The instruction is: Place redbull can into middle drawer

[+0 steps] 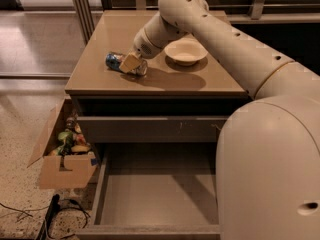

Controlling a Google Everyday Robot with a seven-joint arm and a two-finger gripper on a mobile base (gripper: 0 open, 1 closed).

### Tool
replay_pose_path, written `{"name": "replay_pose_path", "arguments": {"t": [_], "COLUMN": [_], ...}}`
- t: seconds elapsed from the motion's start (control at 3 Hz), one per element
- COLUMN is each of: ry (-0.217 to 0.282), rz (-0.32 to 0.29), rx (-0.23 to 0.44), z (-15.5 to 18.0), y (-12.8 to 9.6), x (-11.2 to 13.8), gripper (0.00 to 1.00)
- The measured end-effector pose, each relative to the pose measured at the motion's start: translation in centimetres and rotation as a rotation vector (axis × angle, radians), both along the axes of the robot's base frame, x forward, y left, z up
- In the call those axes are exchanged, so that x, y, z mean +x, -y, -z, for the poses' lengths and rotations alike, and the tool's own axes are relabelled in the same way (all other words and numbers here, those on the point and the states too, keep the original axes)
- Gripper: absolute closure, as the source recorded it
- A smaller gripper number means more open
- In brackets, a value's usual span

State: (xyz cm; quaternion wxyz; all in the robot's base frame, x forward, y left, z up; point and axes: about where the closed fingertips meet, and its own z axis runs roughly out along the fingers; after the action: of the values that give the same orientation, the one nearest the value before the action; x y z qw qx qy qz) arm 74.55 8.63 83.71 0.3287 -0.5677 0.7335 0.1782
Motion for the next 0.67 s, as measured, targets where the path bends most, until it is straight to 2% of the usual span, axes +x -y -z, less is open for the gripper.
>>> {"name": "replay_pose_path", "arguments": {"t": [0.33,0.67], "ry": [0.000,0.006], "rz": [0.000,0.003], "rx": [0.000,-0.003], "z": [0.01,-0.45], "y": [-0.01,-0.13], "x": [0.00,-0.48], "gripper": [1.00,1.00]}}
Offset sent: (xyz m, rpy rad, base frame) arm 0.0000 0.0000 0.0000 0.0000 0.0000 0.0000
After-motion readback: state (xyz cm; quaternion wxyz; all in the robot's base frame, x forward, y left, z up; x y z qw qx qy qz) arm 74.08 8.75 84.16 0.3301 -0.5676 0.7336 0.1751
